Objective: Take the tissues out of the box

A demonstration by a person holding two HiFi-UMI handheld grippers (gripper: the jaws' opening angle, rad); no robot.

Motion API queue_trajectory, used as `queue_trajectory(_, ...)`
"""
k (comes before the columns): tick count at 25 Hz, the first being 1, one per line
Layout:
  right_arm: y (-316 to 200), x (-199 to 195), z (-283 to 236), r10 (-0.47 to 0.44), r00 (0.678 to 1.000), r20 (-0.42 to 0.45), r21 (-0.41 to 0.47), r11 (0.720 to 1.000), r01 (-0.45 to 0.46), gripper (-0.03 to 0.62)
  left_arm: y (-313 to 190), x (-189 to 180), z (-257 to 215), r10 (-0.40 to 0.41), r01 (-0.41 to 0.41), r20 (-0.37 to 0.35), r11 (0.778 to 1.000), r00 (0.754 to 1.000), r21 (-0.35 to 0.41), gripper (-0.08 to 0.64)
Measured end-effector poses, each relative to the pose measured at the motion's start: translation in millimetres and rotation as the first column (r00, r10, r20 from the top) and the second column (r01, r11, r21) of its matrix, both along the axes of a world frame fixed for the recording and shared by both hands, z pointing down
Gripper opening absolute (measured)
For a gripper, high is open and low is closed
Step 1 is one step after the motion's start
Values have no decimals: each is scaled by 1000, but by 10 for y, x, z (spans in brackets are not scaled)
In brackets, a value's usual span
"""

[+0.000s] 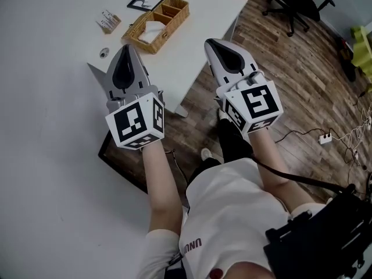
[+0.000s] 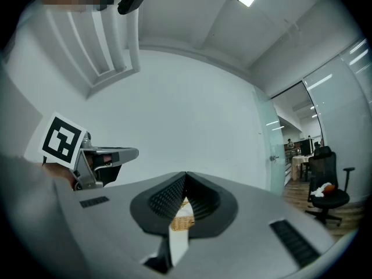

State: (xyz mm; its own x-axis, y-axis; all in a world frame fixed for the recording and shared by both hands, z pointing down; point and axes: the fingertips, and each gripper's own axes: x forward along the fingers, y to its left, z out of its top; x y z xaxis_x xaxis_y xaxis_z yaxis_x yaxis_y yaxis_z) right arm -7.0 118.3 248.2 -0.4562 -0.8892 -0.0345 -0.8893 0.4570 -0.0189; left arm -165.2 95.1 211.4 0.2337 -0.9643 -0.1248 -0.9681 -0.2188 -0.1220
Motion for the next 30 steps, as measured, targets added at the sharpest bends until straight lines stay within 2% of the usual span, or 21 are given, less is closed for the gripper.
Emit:
queue_trajectory(16, -1336, 216, 82, -159, 987, 34, -19, 987, 160, 20, -1000, 162, 219, -150, 151, 24, 987, 988, -52, 12)
queue_trajectory(24, -1732, 337, 109, -268, 963, 25, -14, 963, 269, 20, -1203, 176, 372, -287, 288, 34, 954, 957, -80, 12)
queue_trajectory(30, -1909, 380, 159, -313, 949, 31, -20, 949, 314, 20, -1299, 196, 468, -323, 326, 45, 941, 945, -93, 12)
